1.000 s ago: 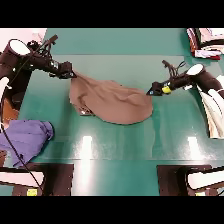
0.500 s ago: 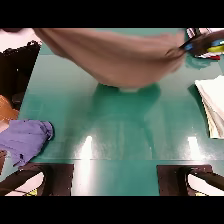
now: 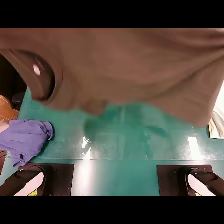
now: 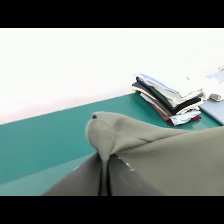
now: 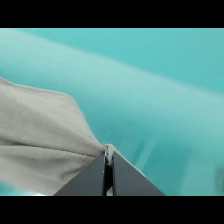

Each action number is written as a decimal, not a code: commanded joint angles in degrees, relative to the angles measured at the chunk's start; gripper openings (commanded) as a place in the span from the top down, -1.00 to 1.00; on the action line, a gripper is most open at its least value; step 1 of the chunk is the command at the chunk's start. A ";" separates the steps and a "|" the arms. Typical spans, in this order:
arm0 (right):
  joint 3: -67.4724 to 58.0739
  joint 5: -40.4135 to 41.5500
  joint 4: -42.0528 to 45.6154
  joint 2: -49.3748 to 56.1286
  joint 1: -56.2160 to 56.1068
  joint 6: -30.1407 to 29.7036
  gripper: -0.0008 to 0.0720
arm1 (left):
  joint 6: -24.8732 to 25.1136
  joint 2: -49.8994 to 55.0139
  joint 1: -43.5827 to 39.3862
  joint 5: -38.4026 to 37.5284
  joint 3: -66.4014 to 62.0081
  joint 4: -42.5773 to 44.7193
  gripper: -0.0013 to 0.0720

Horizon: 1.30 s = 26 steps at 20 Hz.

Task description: Fold the shirts.

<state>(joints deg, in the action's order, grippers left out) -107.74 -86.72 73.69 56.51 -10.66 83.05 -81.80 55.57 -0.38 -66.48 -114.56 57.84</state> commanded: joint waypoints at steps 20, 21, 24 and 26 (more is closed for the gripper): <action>14.03 26.47 -8.13 41.90 0.02 3.37 -0.12 | 2.23 48.13 0.48 7.63 9.88 4.76 -0.49; 11.96 24.70 -8.13 41.75 0.44 2.54 -0.12 | 2.19 47.91 1.14 4.04 8.59 4.76 -0.41; 8.70 16.76 -8.07 38.29 2.56 -1.49 -0.12 | 2.29 45.83 4.83 -11.56 6.27 5.11 -0.41; 11.58 13.40 -8.11 33.46 4.44 -2.62 -0.12 | 2.19 43.67 6.91 -18.91 8.07 6.49 -0.41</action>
<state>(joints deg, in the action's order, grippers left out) -96.51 -67.66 65.60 93.86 -8.21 82.94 -79.40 101.16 3.92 -72.99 -106.85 63.22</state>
